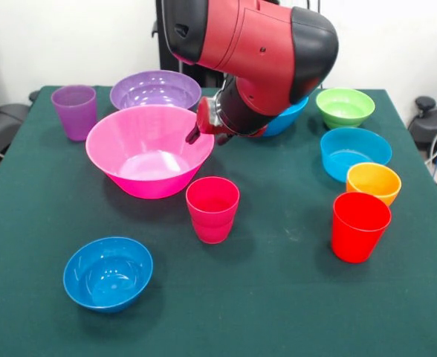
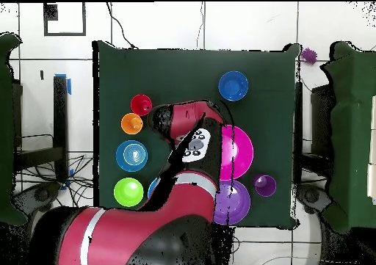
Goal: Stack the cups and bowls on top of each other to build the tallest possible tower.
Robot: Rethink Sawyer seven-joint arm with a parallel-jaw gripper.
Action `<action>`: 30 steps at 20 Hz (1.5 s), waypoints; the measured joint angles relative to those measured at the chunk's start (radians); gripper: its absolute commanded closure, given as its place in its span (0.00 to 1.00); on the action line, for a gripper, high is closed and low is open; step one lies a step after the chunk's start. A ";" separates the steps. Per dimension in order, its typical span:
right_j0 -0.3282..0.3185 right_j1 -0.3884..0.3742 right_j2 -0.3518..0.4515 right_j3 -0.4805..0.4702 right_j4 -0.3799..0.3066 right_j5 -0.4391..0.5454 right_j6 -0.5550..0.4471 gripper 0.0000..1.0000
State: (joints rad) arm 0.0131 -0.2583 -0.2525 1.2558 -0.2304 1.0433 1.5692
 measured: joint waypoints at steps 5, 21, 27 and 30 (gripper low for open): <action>0.000 0.003 0.000 0.000 0.000 -0.022 0.000 0.00; 0.000 0.029 0.000 0.000 0.000 -0.055 0.002 0.00; 0.000 0.033 0.000 0.000 0.000 -0.055 0.002 0.00; 0.000 0.033 0.000 0.000 0.000 -0.055 0.002 1.00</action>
State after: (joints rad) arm 0.0132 -0.2248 -0.2525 1.2556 -0.2304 0.9884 1.5717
